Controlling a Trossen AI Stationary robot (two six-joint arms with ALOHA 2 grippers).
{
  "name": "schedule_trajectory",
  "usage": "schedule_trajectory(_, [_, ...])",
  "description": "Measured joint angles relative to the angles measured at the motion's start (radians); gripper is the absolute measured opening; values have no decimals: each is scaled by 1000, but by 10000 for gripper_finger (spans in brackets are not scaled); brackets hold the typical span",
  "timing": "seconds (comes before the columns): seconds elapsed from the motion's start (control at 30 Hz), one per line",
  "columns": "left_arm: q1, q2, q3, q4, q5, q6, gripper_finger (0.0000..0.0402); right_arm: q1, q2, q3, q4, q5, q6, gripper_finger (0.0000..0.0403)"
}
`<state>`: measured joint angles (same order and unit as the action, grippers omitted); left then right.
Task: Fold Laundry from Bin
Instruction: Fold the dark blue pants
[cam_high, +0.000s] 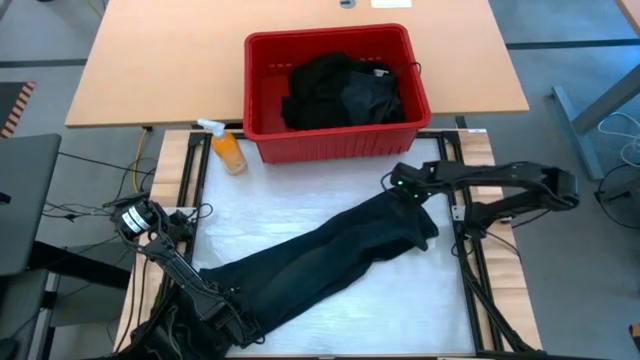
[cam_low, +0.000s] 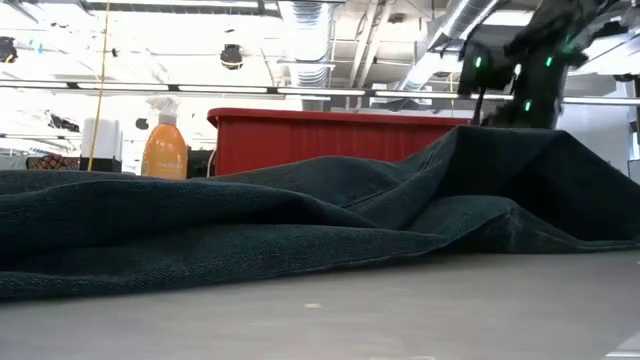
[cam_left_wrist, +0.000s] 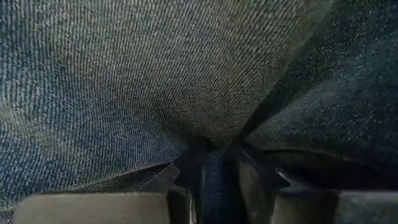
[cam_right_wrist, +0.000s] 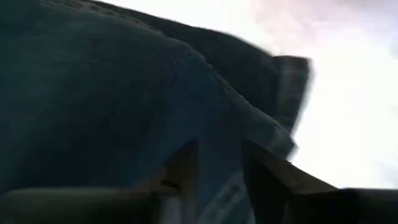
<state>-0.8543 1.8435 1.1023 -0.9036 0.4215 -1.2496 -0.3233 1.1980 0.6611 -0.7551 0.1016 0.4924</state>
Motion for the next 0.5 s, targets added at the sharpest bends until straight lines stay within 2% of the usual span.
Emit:
schedule_trajectory(0.1, [0, 0, 0, 3, -1, 1, 70, -29, 84, -48, 70, -5, -29, 105])
schedule_trajectory(0.17, [0, 0, 0, 4, -2, 3, 70, -57, 144, -55, 88, 29, -45, 87])
schedule_trajectory(0.33, [0, -1, 1, 6, -14, 7, 70, -118, 265, -32, 104, 201, -90, 55])
schedule_trajectory(0.5, [2, -2, 1, 25, -30, -10, 70, -183, 294, -2, 97, 363, -155, 35])
